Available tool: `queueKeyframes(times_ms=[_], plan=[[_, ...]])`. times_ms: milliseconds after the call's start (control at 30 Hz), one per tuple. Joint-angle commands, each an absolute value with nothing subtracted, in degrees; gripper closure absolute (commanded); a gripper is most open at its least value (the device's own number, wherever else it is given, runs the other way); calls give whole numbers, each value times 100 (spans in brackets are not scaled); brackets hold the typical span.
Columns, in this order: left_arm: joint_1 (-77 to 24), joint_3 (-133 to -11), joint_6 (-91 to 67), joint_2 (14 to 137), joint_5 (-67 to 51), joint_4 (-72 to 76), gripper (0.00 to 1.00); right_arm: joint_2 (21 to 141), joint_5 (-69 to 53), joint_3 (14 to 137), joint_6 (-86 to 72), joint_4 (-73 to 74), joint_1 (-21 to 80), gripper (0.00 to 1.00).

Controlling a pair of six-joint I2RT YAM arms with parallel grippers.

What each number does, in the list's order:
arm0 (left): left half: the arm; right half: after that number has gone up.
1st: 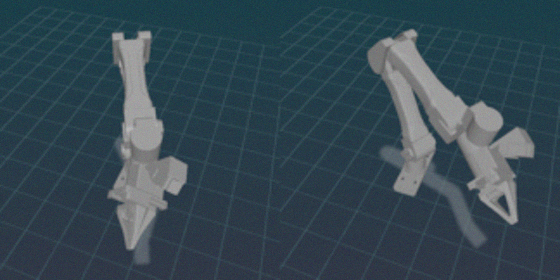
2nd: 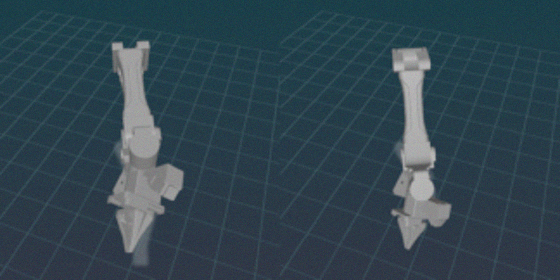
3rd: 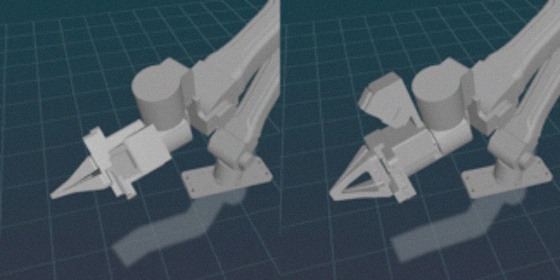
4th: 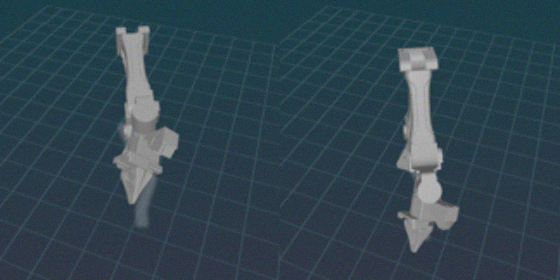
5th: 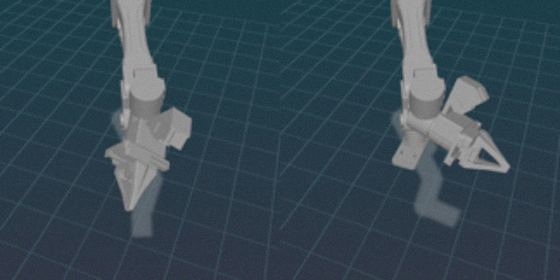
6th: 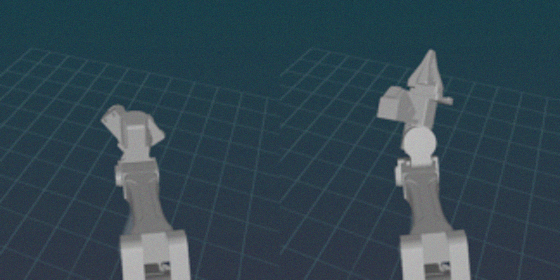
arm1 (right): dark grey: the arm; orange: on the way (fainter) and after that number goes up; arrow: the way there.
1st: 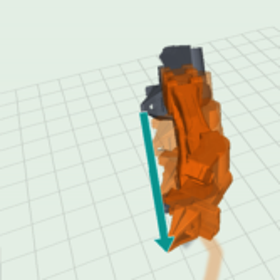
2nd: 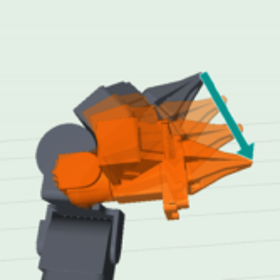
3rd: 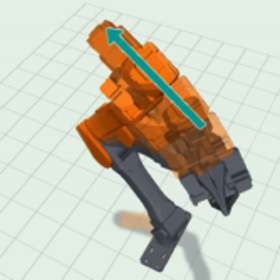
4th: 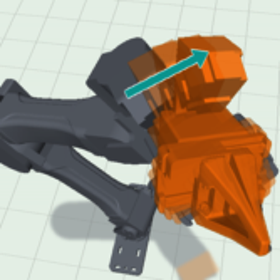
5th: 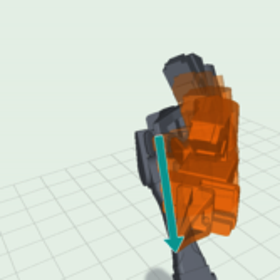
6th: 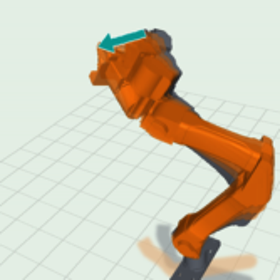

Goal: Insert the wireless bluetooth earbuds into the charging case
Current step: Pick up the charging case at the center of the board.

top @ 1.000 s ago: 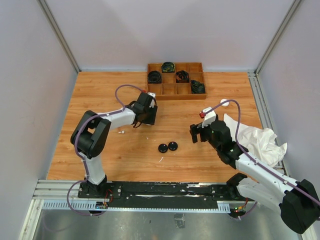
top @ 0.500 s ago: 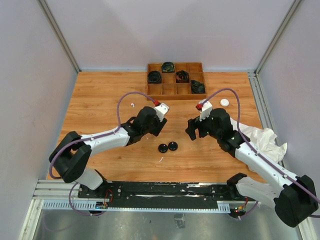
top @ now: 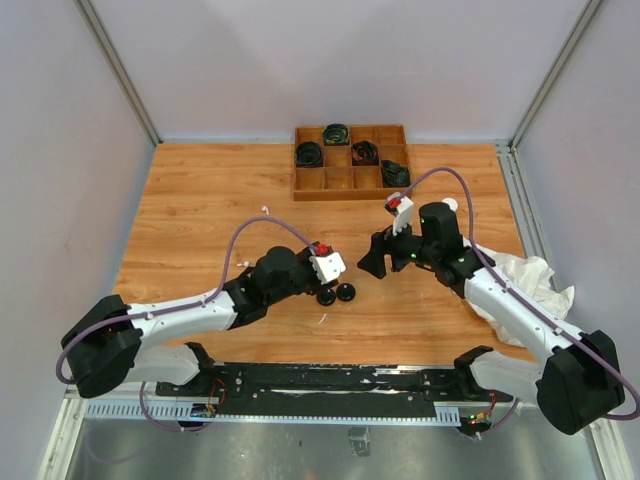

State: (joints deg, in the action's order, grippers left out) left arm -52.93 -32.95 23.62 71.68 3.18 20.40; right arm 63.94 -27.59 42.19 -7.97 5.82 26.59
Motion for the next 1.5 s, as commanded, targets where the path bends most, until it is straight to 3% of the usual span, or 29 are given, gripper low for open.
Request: queueKeyframes(times_ms=[0, 200, 633, 1467], plan=[[-5487, -3009, 3395, 6740, -200, 2801, 74, 6478, -3744, 4420, -1030, 225, 2593, 25], [-5784, -2903, 3953, 6601, -125, 2812, 74, 6571, -4408, 4413, -1230, -358, 2831, 27], [-6422, -2870, 4880, 6378, 590, 2795, 75, 6808, -4770, 4723, -773, 154, 3305, 37], [-6776, -2761, 5294, 6157, 687, 2795, 76, 6996, -5339, 4803, -297, 379, 3447, 56]])
